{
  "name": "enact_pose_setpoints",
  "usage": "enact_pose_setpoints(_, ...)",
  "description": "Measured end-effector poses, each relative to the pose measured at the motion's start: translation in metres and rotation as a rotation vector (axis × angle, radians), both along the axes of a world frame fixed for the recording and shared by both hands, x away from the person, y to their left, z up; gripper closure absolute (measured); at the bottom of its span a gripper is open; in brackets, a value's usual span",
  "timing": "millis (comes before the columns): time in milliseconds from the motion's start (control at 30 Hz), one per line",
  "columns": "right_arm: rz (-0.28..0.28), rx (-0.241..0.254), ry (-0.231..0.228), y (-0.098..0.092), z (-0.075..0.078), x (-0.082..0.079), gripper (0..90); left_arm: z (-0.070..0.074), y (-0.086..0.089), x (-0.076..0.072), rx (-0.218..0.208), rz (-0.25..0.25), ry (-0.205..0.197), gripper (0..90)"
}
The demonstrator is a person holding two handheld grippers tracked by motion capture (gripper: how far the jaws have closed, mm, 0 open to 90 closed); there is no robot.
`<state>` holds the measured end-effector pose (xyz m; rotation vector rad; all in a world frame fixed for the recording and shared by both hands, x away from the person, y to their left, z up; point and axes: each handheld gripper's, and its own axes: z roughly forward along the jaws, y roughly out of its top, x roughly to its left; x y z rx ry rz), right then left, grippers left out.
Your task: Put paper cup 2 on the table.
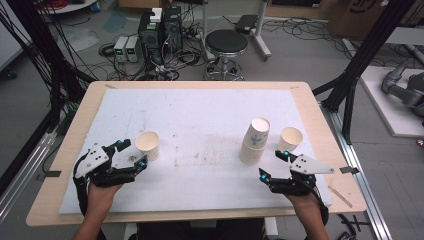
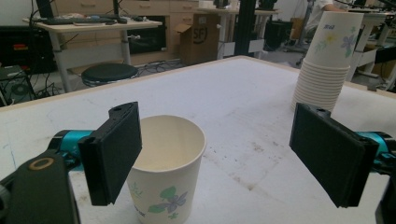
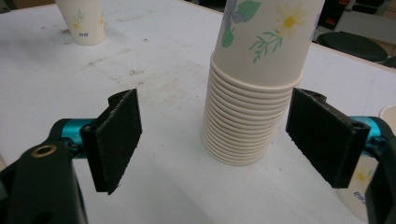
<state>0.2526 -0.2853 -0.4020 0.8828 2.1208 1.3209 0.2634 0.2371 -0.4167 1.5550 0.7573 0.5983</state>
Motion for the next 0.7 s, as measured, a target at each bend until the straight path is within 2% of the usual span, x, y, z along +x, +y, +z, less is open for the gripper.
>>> enact_pose_setpoints(700,0.008,-0.002,-0.009,-0.0004,-0.0002,0.0004,18.6,-0.0026,0.0046,0.0011,-0.007,0.019,0.006,17.0)
